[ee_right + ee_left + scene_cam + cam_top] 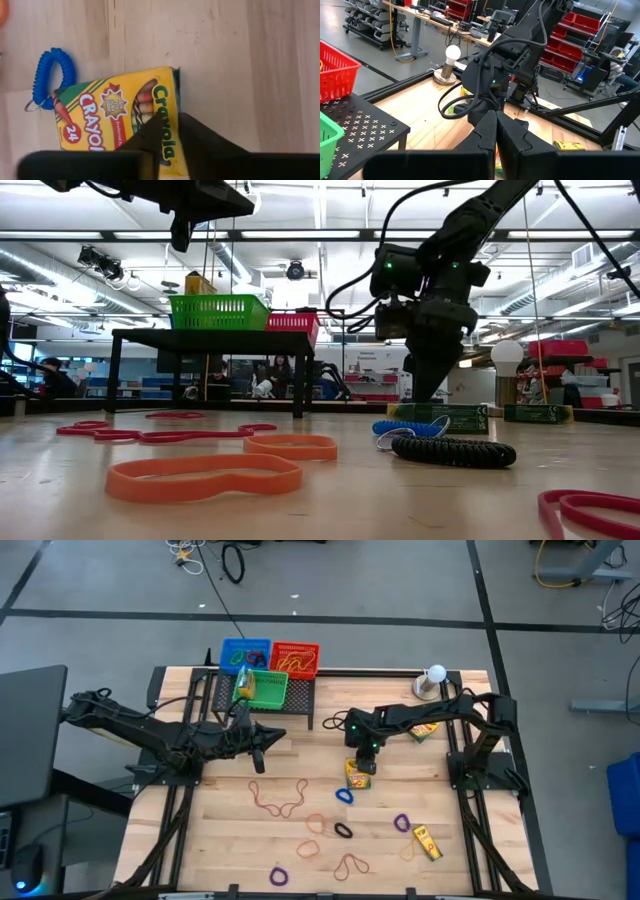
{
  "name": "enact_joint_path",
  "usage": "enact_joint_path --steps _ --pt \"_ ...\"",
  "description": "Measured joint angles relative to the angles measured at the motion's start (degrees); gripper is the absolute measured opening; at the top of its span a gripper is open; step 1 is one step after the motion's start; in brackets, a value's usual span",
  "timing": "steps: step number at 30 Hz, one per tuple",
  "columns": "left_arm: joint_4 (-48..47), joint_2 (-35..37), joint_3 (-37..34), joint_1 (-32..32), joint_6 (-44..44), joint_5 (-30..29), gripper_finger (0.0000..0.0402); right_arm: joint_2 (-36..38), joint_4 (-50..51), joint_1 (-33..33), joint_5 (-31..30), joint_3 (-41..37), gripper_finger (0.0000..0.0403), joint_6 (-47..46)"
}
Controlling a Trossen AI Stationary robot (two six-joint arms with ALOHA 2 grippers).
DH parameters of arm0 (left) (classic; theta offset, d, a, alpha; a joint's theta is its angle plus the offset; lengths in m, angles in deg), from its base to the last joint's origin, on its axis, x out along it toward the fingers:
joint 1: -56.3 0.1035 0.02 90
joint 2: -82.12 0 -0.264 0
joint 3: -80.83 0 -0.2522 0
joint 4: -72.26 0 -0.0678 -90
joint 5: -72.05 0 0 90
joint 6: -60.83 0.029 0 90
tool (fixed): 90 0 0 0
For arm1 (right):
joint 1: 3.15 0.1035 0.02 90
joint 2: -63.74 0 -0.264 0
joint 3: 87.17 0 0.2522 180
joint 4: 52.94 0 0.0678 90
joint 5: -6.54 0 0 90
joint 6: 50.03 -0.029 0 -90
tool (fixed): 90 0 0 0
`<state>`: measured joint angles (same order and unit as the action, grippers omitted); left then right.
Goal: Pick & Place Office Desk Supplies
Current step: Put the crayon box into the green bin
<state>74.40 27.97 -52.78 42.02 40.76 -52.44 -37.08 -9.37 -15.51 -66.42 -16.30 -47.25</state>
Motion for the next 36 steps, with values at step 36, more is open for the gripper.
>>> enact_joint_path --steps 36 --pt "-2.6 0.0 0.0 0.0 -0.1 0.0 0.0009 8.5 6.0 24.7 -71.4 -2.3 0.0 -6.4"
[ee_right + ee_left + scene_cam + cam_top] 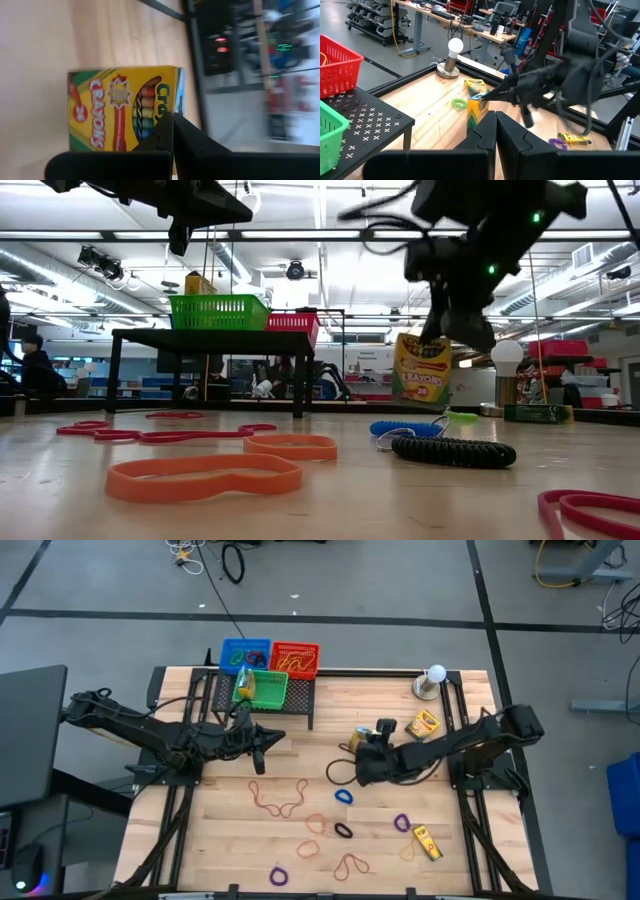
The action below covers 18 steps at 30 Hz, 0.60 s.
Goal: Pick & Place Office Desk Supplies
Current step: Put the crayon box into the green bin
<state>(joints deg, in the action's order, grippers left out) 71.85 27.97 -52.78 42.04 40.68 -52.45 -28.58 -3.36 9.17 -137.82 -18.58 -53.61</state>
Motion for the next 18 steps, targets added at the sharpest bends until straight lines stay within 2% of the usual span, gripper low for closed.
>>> enact_joint_path --steps 4,18 --pt "-0.1 0.0 0.0 0.0 -0.1 0.0 0.0009 -3.4 -0.7 0.9 -6.8 0.0 0.0 3.5" --pt "-0.4 0.0 0.0 0.0 -0.2 0.0 0.0009 -6.1 -3.7 3.7 -3.7 0.0 0.0 4.5"
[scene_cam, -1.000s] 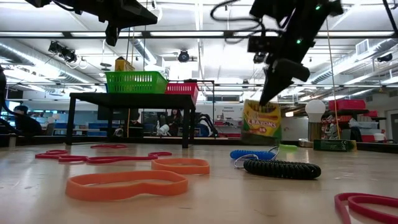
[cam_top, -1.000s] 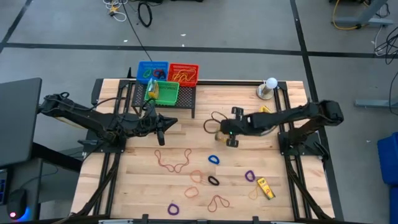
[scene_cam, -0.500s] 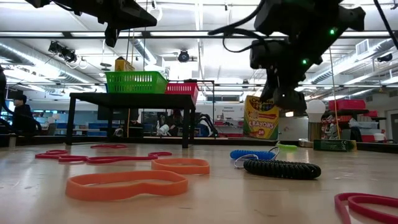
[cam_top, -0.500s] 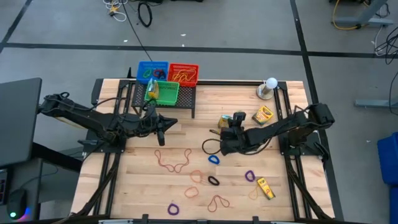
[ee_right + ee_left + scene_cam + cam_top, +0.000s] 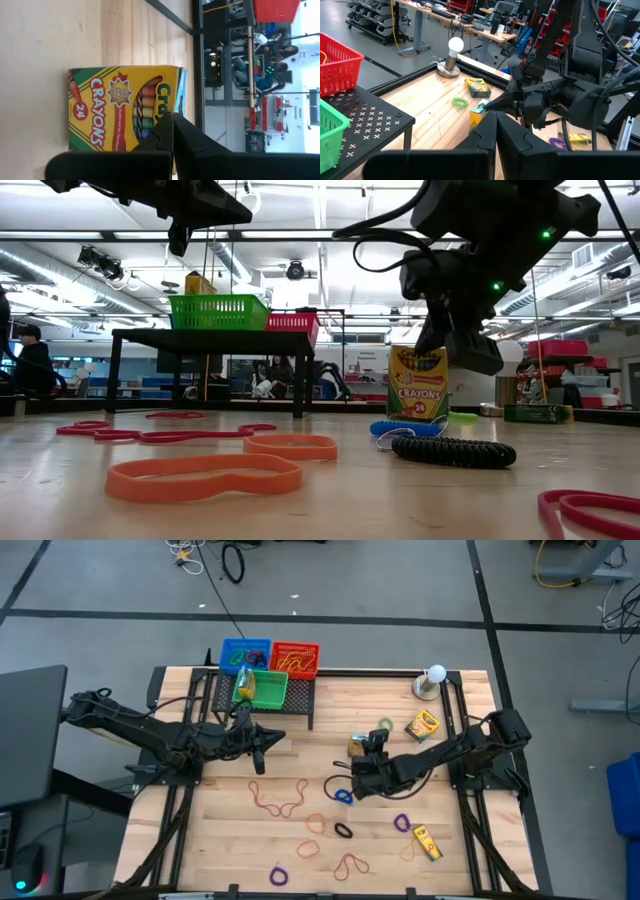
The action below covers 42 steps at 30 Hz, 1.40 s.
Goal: Pick & Place Office Desk Supplies
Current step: Put the crayon box into the green bin
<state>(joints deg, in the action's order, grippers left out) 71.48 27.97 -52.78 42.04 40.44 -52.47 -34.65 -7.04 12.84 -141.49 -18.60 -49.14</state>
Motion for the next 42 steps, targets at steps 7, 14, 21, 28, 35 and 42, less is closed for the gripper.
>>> enact_joint_path --steps 7,14,21,28,35,42 --pt "0.0 0.0 0.0 0.0 0.3 0.0 0.0009 0.0 -0.5 1.1 1.2 0.0 0.0 0.0" --pt "0.0 0.0 0.0 0.0 0.4 0.0 0.0009 0.1 -1.2 2.4 3.0 0.1 0.001 0.0" --pt "0.0 0.0 0.0 0.0 0.4 0.0 0.0009 0.2 -1.8 2.6 3.6 0.1 0.0036 -0.2" --pt "0.0 0.0 0.0 0.0 0.4 0.0 0.0009 0.2 -2.6 2.6 4.3 0.1 0.0081 -0.2" --pt "0.0 0.0 0.0 0.0 0.4 0.0 0.0009 0.2 -2.6 2.6 4.5 0.1 0.0126 -0.2" --pt "0.0 0.0 0.0 0.0 0.4 0.0 0.0009 1.2 -2.6 2.8 4.1 0.1 0.0156 0.0"
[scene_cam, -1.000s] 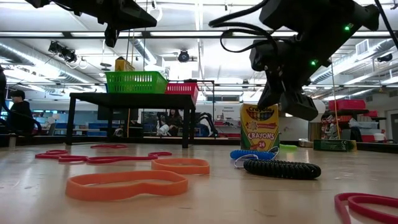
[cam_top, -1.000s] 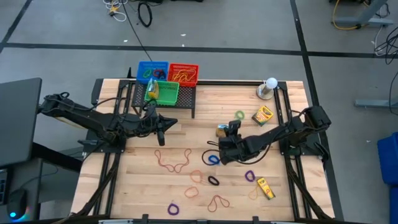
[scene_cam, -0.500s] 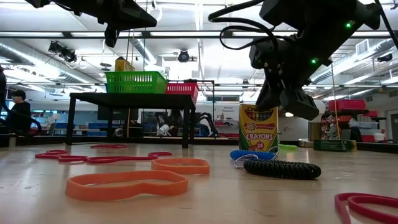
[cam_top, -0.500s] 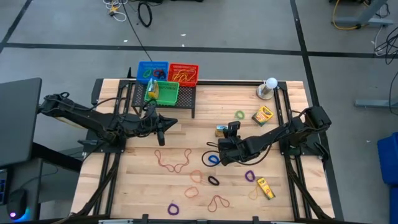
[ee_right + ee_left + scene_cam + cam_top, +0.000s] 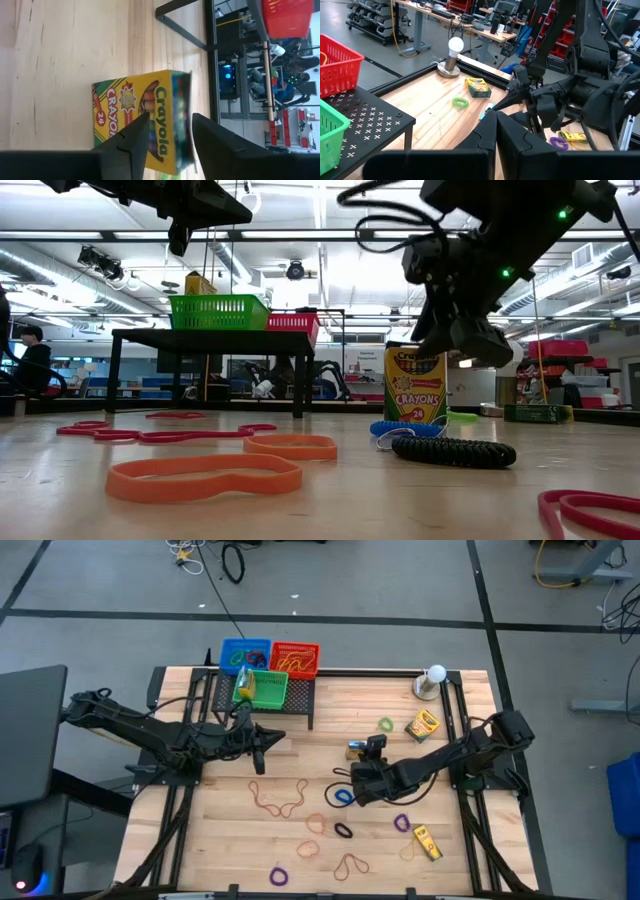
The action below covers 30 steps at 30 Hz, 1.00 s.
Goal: Pick & Place Office Desk Supplies
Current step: Put the crayon box into the green bin
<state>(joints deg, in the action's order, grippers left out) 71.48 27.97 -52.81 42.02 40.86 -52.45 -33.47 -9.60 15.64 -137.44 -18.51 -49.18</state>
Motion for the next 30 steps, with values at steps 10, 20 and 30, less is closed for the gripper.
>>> enact_joint_path --steps 10,20,30 --pt "0.0 0.0 0.0 0.0 0.0 0.0 0.0009 8.2 1.4 1.4 0.7 0.5 0.0165 -0.6" --pt "-0.6 0.0 0.0 0.0 -1.6 0.0 0.0009 19.7 17.0 -14.9 45.0 8.4 0.0173 -21.8" --pt "-1.9 0.0 0.0 0.0 -1.2 0.0 0.0009 19.3 14.4 -25.3 53.9 2.9 0.0279 -2.4"
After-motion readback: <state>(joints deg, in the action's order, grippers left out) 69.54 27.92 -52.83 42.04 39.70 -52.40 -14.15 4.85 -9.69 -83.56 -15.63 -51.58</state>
